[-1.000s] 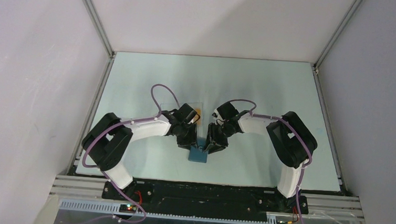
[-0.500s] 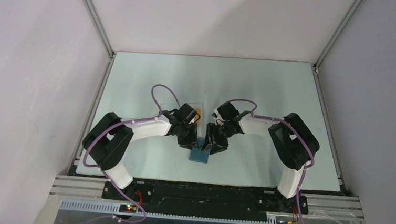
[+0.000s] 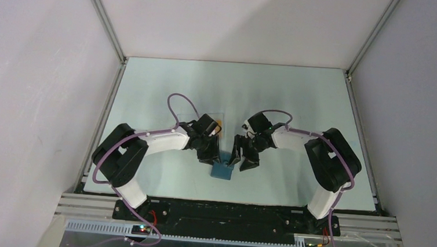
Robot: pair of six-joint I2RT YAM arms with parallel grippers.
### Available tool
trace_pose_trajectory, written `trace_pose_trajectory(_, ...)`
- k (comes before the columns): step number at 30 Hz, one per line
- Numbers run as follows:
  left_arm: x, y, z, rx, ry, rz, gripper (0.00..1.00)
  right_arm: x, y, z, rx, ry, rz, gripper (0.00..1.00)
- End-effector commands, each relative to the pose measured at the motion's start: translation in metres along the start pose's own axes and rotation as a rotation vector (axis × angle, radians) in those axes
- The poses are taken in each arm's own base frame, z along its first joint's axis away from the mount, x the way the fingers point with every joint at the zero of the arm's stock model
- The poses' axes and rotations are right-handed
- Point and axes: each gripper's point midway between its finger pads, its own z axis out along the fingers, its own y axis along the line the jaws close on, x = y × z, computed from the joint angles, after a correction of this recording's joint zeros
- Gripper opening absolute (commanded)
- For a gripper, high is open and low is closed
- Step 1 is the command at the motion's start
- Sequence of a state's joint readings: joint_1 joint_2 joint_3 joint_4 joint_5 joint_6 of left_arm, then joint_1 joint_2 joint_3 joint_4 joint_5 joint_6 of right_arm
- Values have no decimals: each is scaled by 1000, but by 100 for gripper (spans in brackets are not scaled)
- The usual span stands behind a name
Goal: Put the credit cards into the card holder
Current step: Close the card holder at the center of the board.
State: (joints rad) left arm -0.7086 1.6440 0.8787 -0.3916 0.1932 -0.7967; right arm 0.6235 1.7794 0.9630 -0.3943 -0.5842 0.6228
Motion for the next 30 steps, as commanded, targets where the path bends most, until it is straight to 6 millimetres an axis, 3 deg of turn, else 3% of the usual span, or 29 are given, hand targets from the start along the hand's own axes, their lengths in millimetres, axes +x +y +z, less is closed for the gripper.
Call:
trace_pose_trajectory(1,2,3,3,-8,-9,-20,44,-2,-32,-4,103,-38,8,66)
trace_pose_trajectory(5,1,2,-1,-1,-17,-31,51,-8,-32,-6,51,-40,41,66)
trace_pose_trajectory(9,-7,4,-11,3,-69,-39,69,-13,-31,-9,25,-50,46,67)
trace_pose_trajectory(12,-19,14,-23,-6,-149,-48,89,-20,-32,-19,37,-97,24,74)
trace_pose_trajectory(14,-28,18,-33,19,-204,-42,97,-26,-33,-29,58,-147,-4,82)
trace_pose_trajectory(17,-51,21,-60,88,-319,-28,100,-39,-37,-47,82,-232,-45,97)
trace_pose_trajectory(20,-73,29,-88,129,-450,6,100,-55,-35,-68,88,-331,-96,99)
trace_pose_trajectory(23,-98,51,-112,126,-545,-27,100,-65,-36,-78,82,-377,-126,99)
trace_pose_trajectory(27,-119,74,-136,129,-616,-65,100,-63,-33,-70,46,-344,-130,99)
trace_pose_trajectory(30,-120,73,-140,157,-608,-38,100,-55,-26,-58,18,-296,-133,99)
